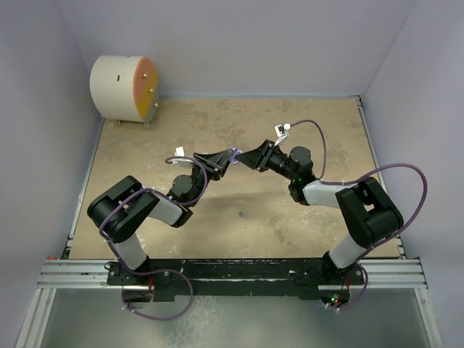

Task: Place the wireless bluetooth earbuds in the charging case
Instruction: Adjust the charging case, then pick up the earbud from the center of the board.

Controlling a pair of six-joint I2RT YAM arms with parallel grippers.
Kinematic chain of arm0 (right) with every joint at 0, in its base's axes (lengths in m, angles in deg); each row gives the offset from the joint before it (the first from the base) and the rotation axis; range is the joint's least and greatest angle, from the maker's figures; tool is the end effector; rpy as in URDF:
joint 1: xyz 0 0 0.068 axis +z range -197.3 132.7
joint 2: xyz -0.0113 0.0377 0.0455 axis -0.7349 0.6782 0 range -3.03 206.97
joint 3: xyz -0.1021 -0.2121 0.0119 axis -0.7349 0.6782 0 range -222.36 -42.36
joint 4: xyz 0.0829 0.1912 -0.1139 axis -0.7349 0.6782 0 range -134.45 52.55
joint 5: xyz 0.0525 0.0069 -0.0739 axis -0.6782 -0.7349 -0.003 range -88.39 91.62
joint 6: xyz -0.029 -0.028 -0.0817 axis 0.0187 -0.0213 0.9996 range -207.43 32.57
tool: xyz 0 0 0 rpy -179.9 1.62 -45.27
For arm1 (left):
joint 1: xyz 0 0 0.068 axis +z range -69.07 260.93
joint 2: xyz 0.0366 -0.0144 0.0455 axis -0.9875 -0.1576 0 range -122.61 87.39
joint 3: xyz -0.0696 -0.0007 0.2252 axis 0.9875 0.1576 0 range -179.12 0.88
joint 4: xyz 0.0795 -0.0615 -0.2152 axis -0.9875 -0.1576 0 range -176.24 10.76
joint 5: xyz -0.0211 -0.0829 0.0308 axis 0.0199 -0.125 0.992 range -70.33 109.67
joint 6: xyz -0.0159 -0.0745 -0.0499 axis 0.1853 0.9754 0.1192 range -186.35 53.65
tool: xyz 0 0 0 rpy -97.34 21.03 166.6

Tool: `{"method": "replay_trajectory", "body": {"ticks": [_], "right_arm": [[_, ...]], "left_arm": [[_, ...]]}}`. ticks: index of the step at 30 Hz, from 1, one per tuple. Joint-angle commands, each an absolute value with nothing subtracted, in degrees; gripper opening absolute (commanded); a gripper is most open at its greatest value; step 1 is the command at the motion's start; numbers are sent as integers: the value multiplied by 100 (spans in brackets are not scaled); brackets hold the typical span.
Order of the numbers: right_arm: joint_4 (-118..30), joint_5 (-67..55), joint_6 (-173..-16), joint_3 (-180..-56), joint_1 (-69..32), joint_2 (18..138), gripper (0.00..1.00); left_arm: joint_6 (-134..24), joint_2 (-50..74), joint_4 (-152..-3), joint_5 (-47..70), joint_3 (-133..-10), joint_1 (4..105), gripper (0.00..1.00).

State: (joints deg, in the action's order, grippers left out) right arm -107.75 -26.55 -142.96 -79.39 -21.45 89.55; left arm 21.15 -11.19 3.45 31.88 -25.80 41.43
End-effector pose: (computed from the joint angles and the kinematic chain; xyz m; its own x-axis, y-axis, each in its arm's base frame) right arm 0.2967 0.1865 0.2116 -0.5951 0.5193 -0.6133 -0.5559 0.2851 0.7808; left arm 0.2654 -0.1965 0.1754 -0.4548 -0.8906 -0.0033 0.1644 -0.0803 -0.9831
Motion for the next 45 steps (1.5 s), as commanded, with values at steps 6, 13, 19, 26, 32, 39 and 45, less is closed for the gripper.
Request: {"method": "replay_trajectory", "body": {"ticks": [6,13,19,26,32,39,45], "right_arm": [[-11164,-2818,-14298,-7936,-2181,8908,32],[-11169,-2835,-14299,-7945,-2190,8917,34],[-11191,-2853,-14294,-7952,-2194,8917,49],[-11158,-2770,-14213,-7948,-2233,8733,75],[-10500,-2444,-13685,-8005,-2277,8273,78],[-8722,-700,-11734,-8387,-2269,7547,100],[-9306,-1390,-11625,-8170,-2429,7576,100]], "left_arm": [[2129,-1043,645,3259,-2661,4122,29],[2136,-1075,662,3251,-2663,4125,8],[2154,-1109,681,3233,-2659,4121,0],[2123,-921,284,3335,-2562,4121,0],[1943,-359,-748,3600,-2447,4168,0],[1604,1026,-2526,4156,-2121,4474,0],[1362,1943,-3892,4624,-2084,4560,0]]}}
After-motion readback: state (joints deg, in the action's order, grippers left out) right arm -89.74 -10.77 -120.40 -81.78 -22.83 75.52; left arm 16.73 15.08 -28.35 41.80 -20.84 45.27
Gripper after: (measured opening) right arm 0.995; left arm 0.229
